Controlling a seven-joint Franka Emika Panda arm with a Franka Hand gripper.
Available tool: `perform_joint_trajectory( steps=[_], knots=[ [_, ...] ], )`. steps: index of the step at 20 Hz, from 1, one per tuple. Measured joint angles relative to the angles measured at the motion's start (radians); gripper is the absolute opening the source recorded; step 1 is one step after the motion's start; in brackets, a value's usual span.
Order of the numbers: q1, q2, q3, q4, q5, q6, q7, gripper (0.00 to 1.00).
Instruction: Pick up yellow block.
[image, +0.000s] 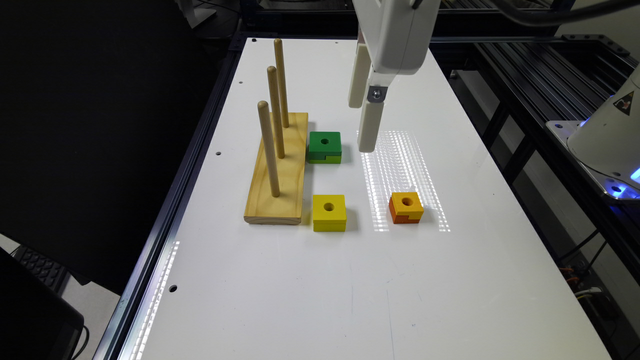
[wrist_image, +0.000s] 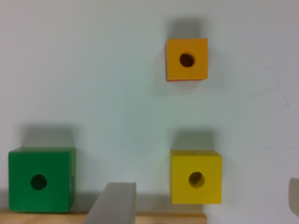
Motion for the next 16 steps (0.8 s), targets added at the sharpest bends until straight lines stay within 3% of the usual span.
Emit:
perform_joint_trajectory(
  steps=[9, 16],
  knots=[
    [-0.001, 0.062, 0.000, 0.001, -0.0006, 0.044, 0.000, 1.00],
    [-0.001, 0.070, 0.000, 0.001, -0.0006, 0.050, 0.000, 1.00]
  ],
)
